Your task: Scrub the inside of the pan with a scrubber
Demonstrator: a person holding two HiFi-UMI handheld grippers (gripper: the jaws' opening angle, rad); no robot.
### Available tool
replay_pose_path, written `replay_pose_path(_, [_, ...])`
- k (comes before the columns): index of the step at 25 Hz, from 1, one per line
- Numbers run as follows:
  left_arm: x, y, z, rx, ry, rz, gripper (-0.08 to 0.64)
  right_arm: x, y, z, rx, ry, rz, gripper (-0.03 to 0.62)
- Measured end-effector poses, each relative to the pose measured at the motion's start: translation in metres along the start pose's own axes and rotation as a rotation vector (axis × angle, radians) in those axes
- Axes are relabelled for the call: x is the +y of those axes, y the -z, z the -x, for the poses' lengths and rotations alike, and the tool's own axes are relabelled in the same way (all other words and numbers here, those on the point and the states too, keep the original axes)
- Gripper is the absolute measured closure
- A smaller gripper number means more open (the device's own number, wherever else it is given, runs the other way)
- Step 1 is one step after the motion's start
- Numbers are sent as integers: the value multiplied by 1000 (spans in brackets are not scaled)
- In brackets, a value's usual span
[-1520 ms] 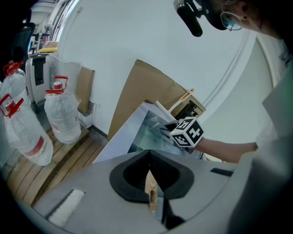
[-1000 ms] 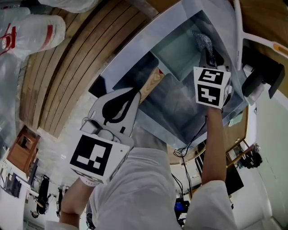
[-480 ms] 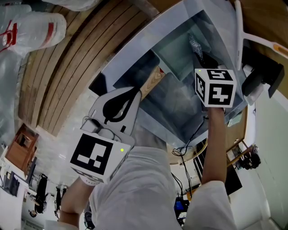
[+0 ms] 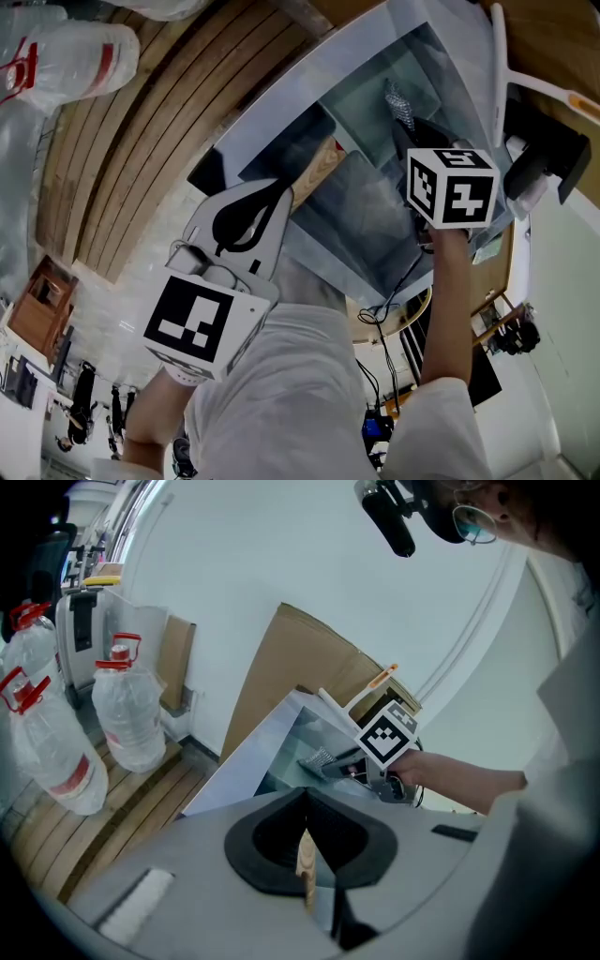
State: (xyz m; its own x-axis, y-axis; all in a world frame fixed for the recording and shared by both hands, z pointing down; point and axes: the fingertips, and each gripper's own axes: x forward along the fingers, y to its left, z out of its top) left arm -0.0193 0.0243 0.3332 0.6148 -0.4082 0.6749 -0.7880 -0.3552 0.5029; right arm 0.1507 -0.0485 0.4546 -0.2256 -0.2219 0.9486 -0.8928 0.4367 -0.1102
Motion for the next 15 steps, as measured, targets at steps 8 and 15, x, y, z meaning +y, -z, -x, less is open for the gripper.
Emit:
replay_pose_path(8, [-1,-1,2,-8,3,-3,555,21,7,9,15,-89,-57,537])
replay_pose_path(15, [-2,0,6,-11,5,-2,555,42,14,17,35,-148,-66,537])
